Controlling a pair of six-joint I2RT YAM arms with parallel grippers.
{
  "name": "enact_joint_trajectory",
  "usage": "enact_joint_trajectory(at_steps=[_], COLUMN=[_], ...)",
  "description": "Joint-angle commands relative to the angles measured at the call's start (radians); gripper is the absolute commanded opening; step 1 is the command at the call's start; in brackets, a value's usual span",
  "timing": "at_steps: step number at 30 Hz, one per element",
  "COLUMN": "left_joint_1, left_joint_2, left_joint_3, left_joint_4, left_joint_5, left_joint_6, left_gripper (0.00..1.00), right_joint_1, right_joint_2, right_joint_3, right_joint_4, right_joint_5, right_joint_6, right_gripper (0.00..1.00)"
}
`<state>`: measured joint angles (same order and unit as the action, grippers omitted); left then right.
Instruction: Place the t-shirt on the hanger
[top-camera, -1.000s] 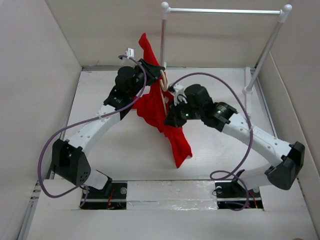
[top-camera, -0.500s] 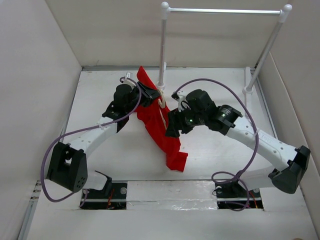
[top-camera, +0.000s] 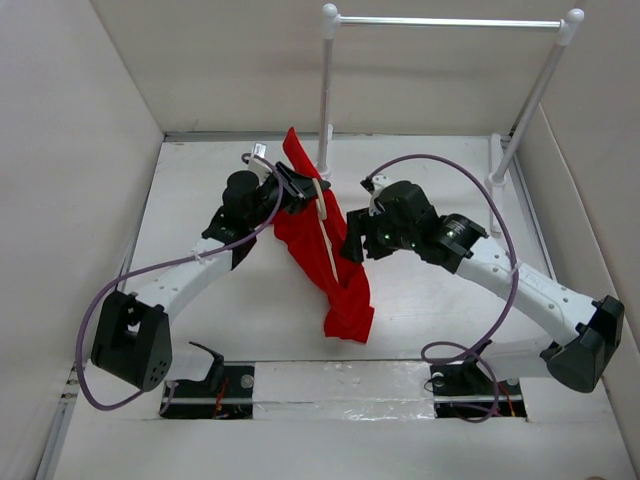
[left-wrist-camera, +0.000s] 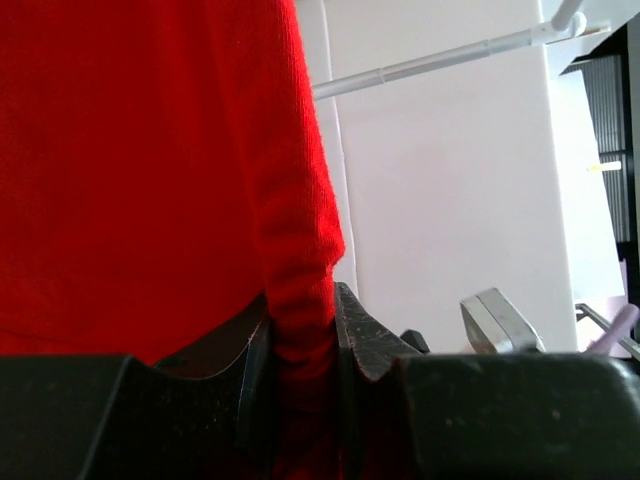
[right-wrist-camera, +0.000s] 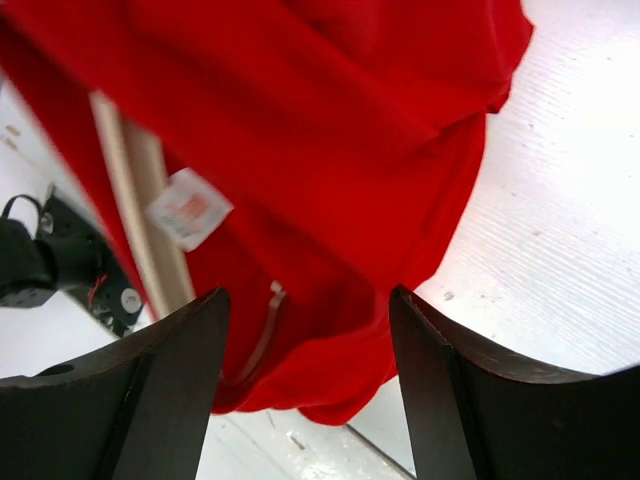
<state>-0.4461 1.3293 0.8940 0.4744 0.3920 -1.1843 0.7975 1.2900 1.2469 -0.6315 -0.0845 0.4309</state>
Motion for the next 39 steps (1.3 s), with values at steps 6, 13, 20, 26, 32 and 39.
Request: enact_joint_trajectory(at_steps=[6, 13, 20, 26, 32, 39], left_joint_1=[0.001, 0.001, 0.001, 0.001, 0.001, 0.001], left_joint_2=[-0.059, -0.048, -0.012, 0.051, 0.053, 0.057], left_joint_3=[0.04, 0.062, 0.112, 0.132, 0.091, -0.016], left_joint_4=[0.076, 0.049, 0.026, 0.069, 0.075, 0.174], left_joint_5=[0.024, 0.033, -0.044, -0.044, 0.018, 0.087], left_joint_6=[0.005, -0.009, 0.052, 0.032, -0.031, -0.138], left_gripper=[0.0, 0.0, 0.0, 0.0, 0.0, 0.0], right_joint_1=[-0.018, -0.018, 0.006, 0.016, 0.016, 0.016], right_joint_2=[-0.026, -0.003, -0.02, 0.091, 0.14, 0.203], right_joint_3=[-0.098, -0.044, 0.241, 0.471, 0.334, 0.356], right_joint_4=[0.058, 0.049, -0.134, -0.197, -0.088, -0.062], right_joint_5=[-0.067, -0.144, -0.204, -0.202, -0.132, -0.146], right_joint_6=[0.003, -0.007, -0.024, -0.028, 0.009, 0.025], right_gripper=[0.71, 0.0, 0.0, 0.0, 0.0, 0.0])
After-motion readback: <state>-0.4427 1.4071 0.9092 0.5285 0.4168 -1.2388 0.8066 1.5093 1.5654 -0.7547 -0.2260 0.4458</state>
